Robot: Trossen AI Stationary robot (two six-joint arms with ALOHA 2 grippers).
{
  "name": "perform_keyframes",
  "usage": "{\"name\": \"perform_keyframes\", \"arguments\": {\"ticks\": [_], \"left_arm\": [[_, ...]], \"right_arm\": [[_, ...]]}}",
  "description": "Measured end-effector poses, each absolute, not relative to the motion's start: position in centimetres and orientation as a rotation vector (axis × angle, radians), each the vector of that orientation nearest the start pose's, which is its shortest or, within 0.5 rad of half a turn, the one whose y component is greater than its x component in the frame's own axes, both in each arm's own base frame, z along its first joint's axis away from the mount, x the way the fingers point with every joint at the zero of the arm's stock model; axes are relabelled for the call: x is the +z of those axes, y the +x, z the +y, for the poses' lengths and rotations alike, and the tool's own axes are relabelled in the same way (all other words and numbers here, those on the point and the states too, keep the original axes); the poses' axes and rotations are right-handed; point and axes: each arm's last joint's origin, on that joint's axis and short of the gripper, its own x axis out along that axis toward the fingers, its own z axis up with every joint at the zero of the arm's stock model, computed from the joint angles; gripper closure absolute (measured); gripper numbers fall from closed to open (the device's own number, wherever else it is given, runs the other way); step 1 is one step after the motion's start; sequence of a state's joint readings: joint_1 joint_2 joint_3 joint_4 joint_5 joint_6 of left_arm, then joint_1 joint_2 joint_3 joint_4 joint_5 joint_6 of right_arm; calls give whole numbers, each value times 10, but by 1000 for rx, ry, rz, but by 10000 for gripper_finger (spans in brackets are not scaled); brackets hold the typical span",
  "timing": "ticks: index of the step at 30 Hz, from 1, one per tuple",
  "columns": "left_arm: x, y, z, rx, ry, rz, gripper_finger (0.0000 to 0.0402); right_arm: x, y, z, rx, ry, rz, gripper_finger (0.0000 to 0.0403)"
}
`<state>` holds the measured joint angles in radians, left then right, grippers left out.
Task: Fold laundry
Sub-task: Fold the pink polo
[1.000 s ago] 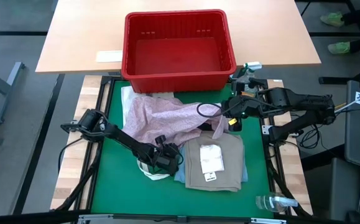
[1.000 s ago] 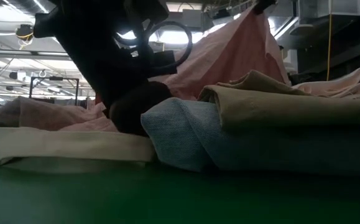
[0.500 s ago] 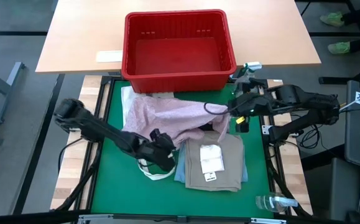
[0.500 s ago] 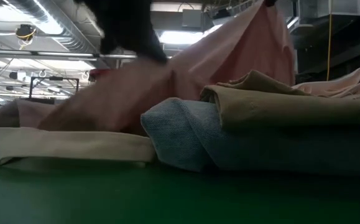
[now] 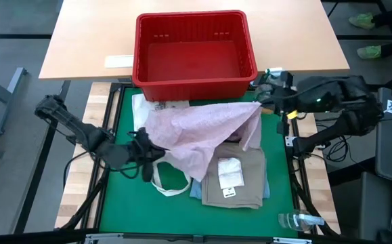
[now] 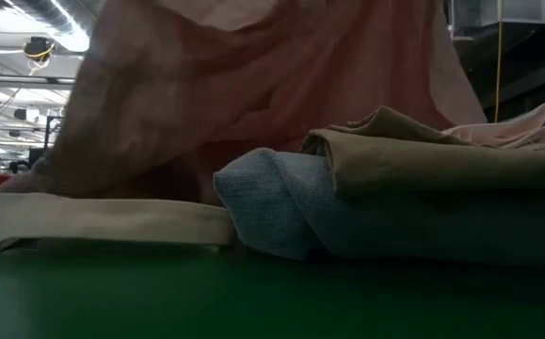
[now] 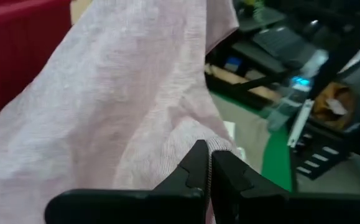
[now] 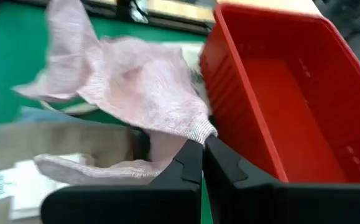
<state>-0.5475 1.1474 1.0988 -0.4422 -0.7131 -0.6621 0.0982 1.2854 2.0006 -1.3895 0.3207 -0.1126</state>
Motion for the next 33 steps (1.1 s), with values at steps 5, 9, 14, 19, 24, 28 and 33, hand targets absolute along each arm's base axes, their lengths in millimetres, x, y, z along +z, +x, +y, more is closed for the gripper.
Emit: {"name": "perform_keyframes", "arguments": {"ticks": [5,9,14,19,24,28,33], "left_arm": [[360,198,-112,225,-367,292,401],[365,189,-117,194,-375,272,401],[370,176,-127,137,-378,254,401],[378,159,-139,54,-411,216,401],[384,141,-146,23,-418,184,401],[384,130,-154,-32,-418,193,401],[377,129,-168,-62,-460,230,401]], "right_arm": [[517,155,9,-83,-206,607,398],[526,148,11,5,-173,562,398],[532,142,16,179,-120,526,398],[534,139,21,383,-61,505,398],[535,138,25,515,-23,497,398],[533,137,27,577,54,528,398],[518,148,29,579,158,630,398]]}}
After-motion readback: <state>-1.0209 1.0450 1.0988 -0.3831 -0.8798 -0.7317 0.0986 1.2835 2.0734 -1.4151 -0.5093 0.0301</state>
